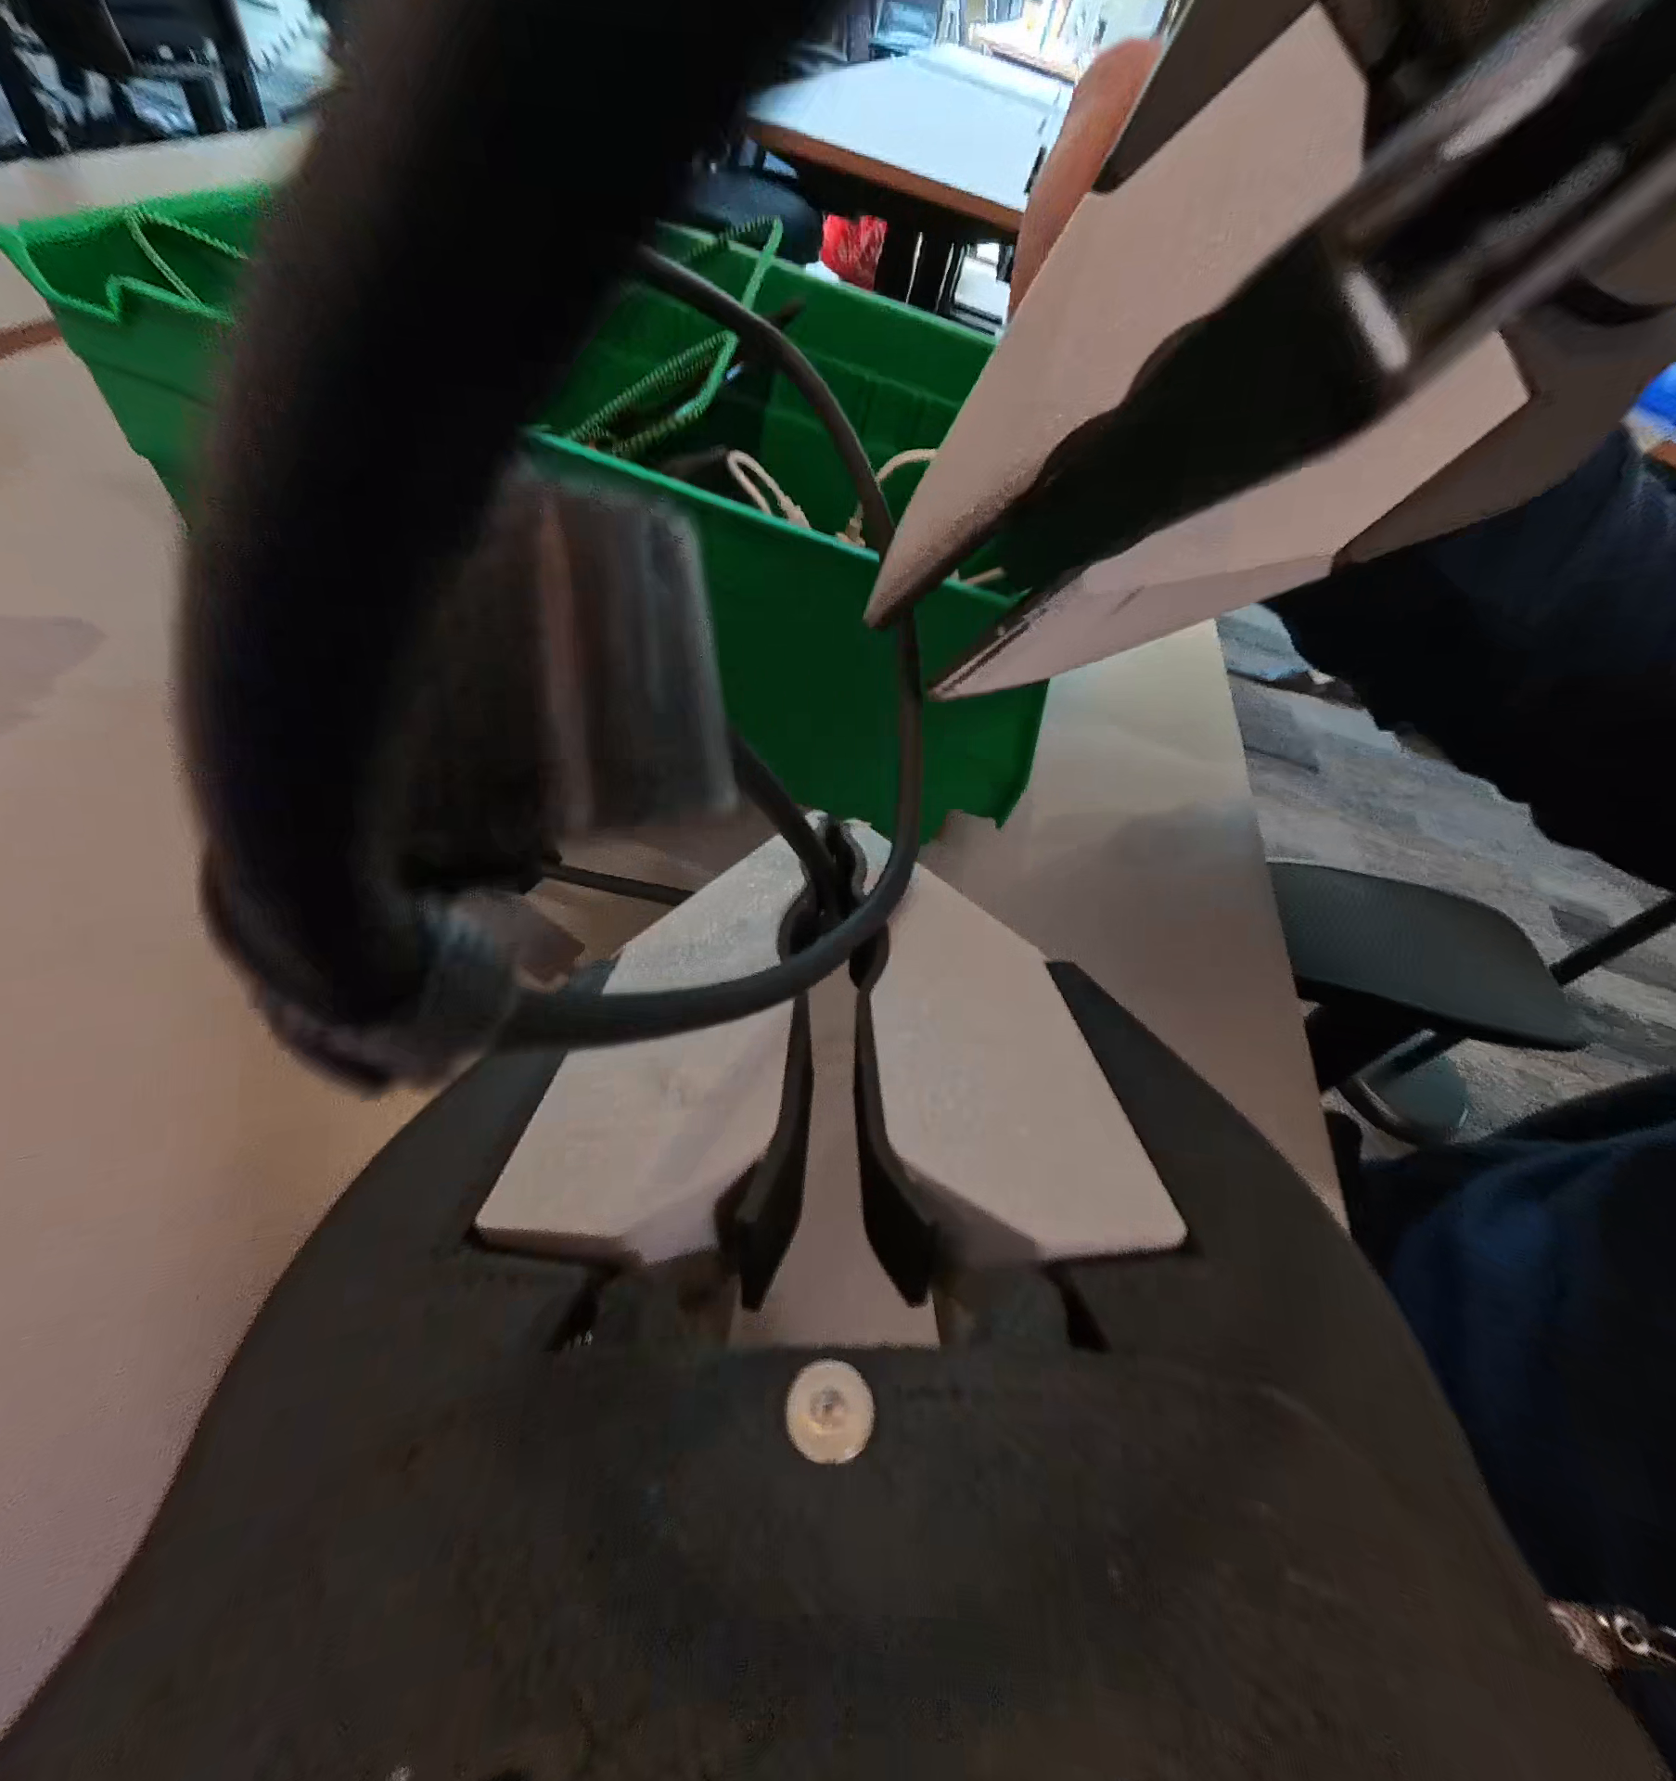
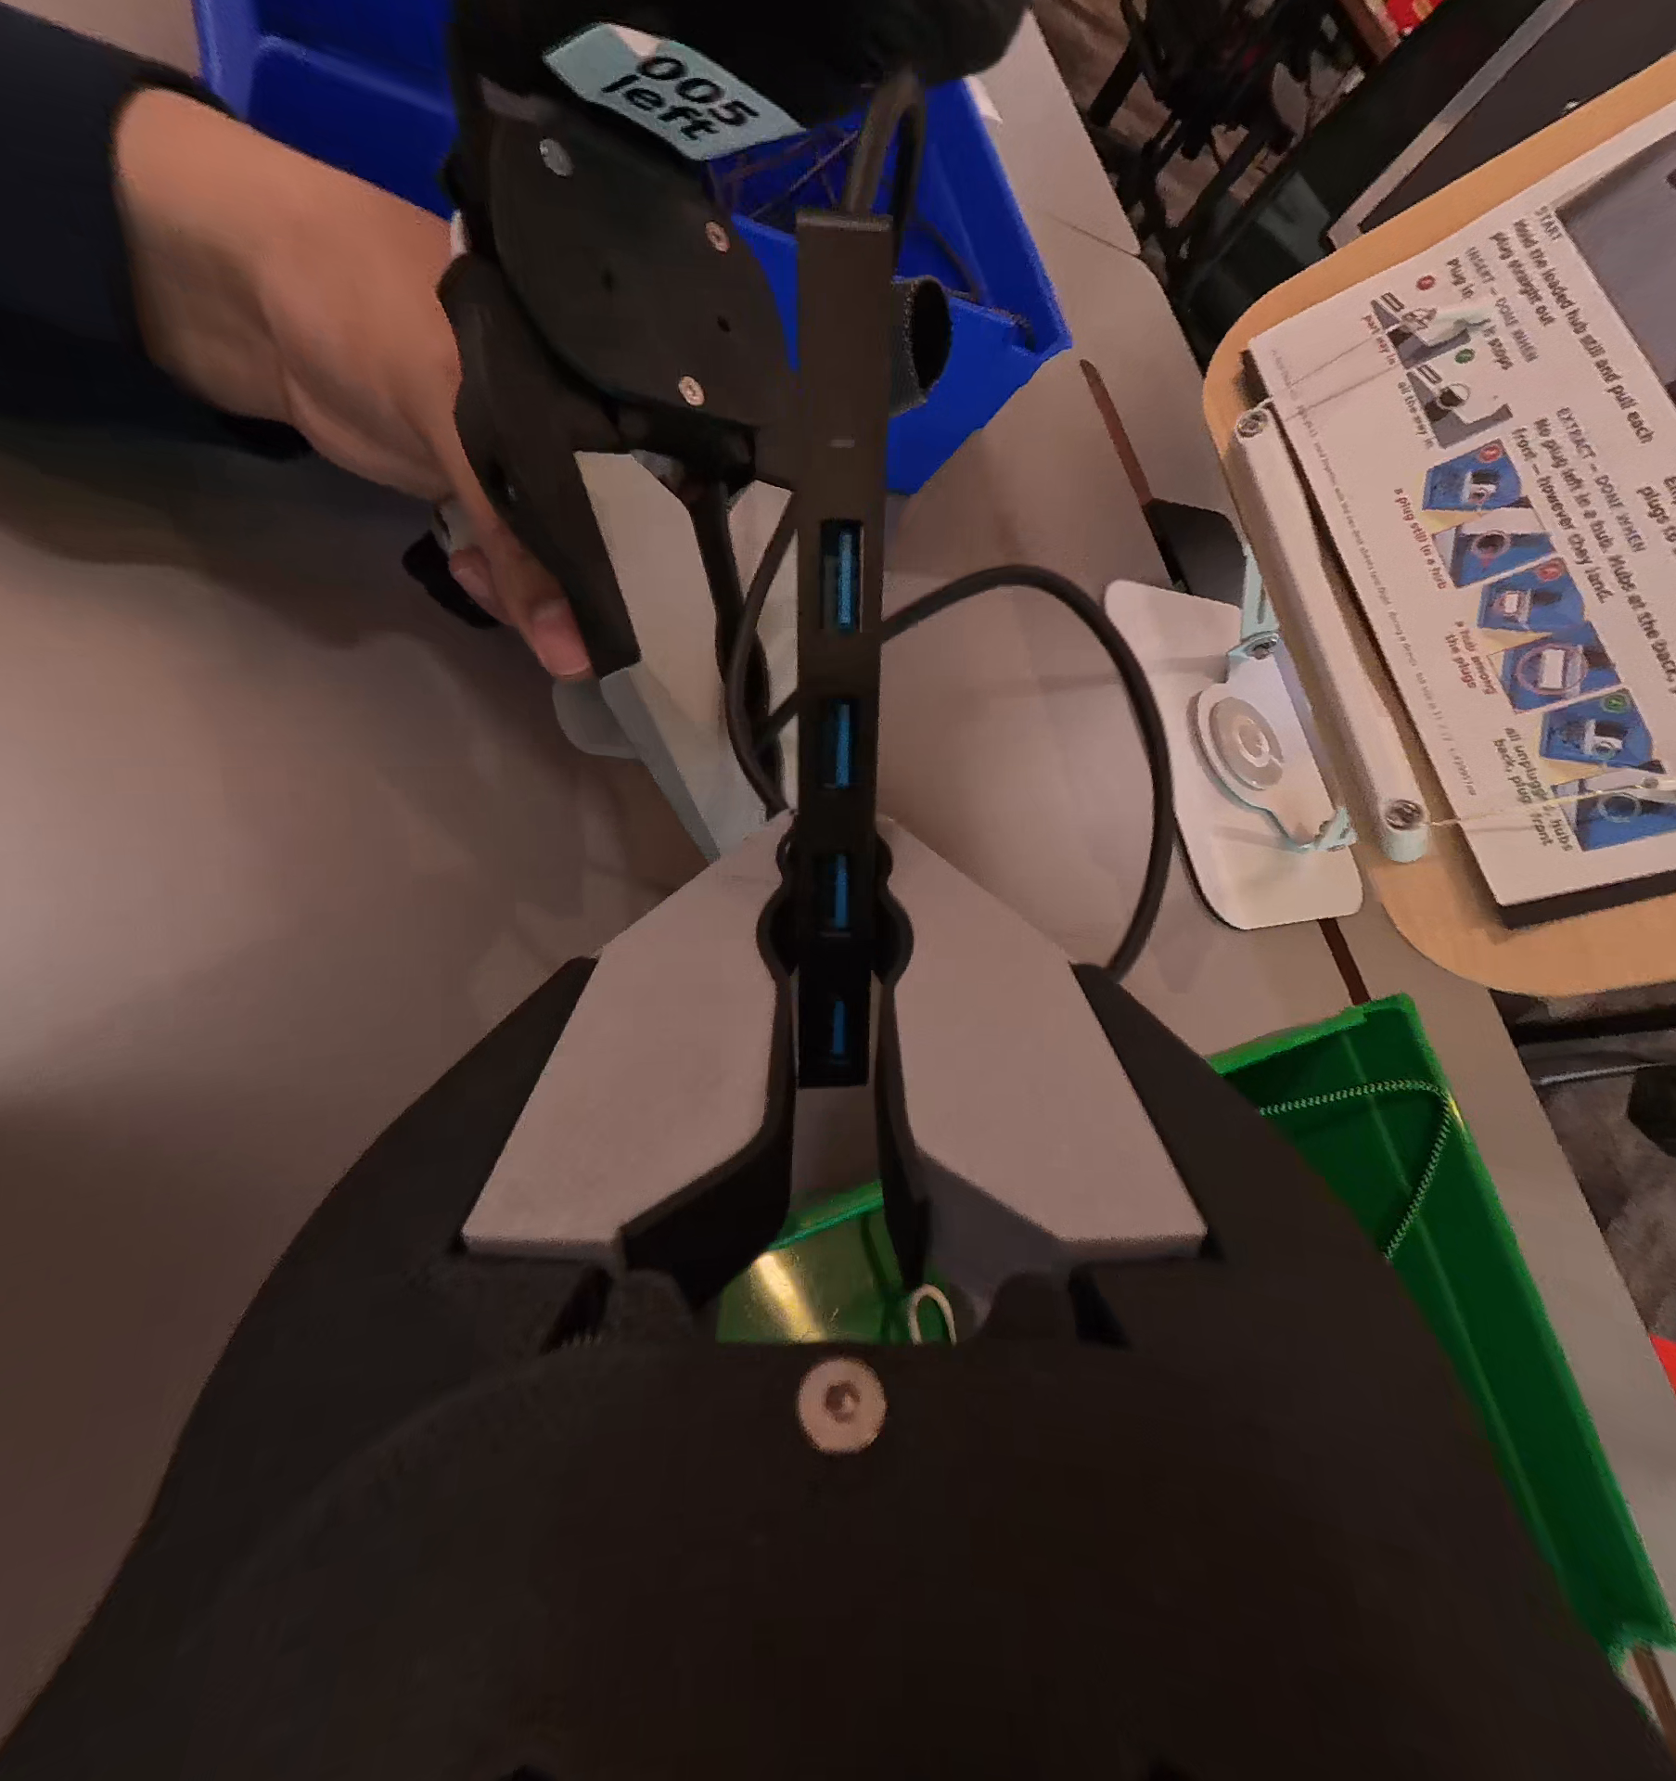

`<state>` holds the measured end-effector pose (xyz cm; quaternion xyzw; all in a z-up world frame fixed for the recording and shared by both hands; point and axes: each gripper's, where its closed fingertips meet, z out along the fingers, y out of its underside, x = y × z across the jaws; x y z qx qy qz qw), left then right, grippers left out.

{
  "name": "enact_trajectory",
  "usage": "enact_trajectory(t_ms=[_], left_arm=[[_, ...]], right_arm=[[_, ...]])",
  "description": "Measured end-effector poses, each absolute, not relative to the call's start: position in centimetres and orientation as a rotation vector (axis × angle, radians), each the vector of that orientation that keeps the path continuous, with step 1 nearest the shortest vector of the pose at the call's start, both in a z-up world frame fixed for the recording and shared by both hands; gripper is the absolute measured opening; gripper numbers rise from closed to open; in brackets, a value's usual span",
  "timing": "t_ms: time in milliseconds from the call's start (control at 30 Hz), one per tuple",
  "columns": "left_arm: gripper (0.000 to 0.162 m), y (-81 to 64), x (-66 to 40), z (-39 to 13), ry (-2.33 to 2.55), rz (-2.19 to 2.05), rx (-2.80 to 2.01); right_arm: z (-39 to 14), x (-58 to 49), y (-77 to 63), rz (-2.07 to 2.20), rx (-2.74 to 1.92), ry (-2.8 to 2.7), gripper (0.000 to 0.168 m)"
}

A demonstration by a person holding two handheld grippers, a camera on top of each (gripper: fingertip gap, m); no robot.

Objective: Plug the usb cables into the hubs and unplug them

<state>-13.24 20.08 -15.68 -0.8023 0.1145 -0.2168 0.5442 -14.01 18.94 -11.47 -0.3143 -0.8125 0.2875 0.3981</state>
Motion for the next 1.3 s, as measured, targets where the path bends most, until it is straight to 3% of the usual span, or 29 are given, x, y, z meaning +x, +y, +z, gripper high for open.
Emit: enact_trajectory(t_ms=[400, 633, 867, 1133, 1300], left_arm=[[0.0, 19.5, -11.6, -16.2, 0.376, -0.551, -1.93], [0.0, 19.8, -13.2, -14.6, 0.281, -0.533, -1.852], [0.002, 20.3, -15.9, -13.0, 0.146, -0.451, -1.77], [0.002, 20.4, -16.2, -13.3, 0.14, -0.428, -1.785], [0.002, 20.4, -16.0, -13.6, 0.151, -0.414, -1.804]], right_arm=[[-14.7, -13.7, 18.4, 0.763, -0.809, -2.236, 0.008], [-13.0, -14.3, 19.5, 0.795, -0.882, -2.125, 0.007], [-5.3, -14.7, 23.8, 0.737, -0.925, -1.826, 0.007], [9.3, -11.7, 32.3, 0.652, -0.96, -1.495, 0.007], [12.8, -10.3, 37.9, 0.524, -1.019, -1.43, 0.007]])
